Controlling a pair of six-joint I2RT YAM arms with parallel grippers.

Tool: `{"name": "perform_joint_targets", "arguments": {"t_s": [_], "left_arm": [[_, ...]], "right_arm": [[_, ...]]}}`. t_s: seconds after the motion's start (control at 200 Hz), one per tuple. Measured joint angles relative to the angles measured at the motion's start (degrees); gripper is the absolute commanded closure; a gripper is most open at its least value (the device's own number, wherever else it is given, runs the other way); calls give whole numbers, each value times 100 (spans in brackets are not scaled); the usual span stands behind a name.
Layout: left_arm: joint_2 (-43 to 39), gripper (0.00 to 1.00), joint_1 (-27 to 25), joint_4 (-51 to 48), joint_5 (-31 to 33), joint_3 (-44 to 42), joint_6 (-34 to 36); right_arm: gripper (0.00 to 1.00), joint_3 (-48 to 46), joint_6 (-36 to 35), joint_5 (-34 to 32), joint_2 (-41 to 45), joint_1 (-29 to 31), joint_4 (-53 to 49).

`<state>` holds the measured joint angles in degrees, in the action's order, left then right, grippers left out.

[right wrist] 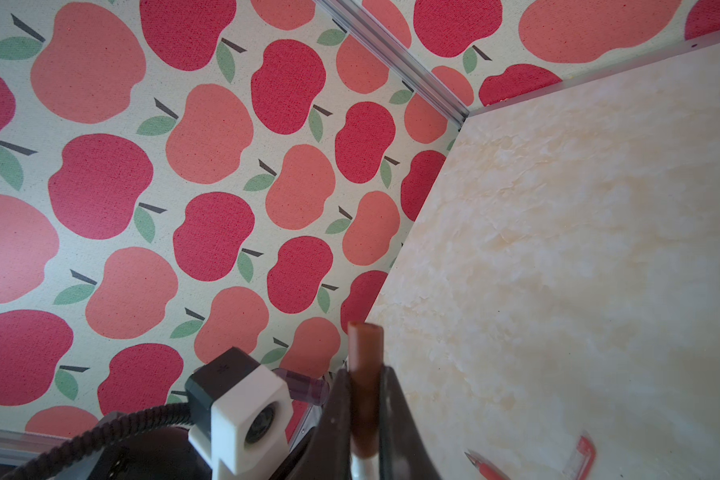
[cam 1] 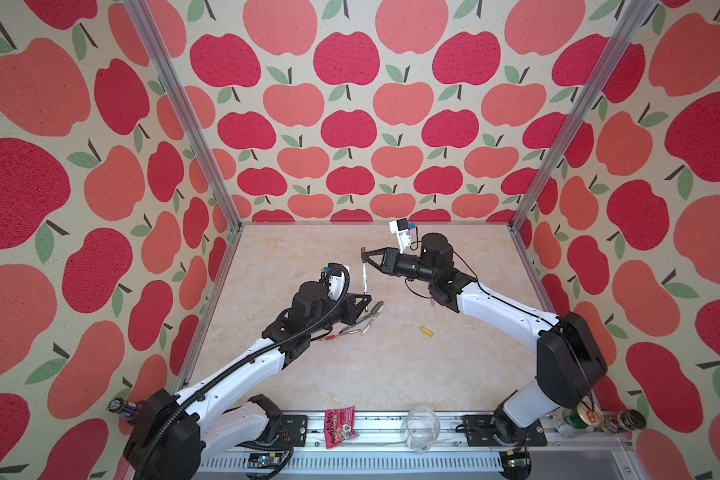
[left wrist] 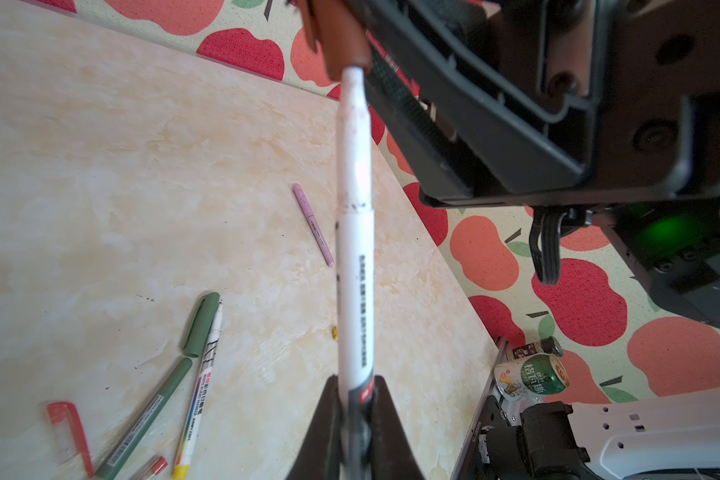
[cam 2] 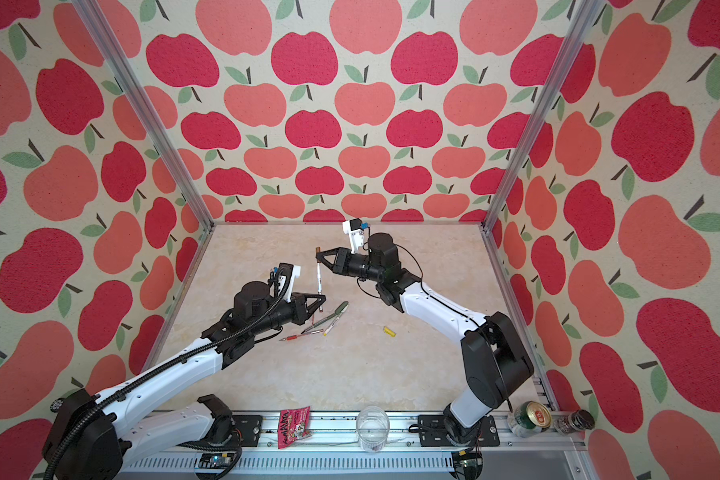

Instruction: Insert the pens into the pen caps

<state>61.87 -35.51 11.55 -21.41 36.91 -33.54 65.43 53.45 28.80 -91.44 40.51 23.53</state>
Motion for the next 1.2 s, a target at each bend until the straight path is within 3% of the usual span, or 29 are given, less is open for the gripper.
{"name": "perform_joint_targets", "arguments": {"t_s": [1.201], "left_arm": [[0,93,39,22,-42,-22,2]], "right_arm": [[95,140,-133,-2,37,22,-254]]}}
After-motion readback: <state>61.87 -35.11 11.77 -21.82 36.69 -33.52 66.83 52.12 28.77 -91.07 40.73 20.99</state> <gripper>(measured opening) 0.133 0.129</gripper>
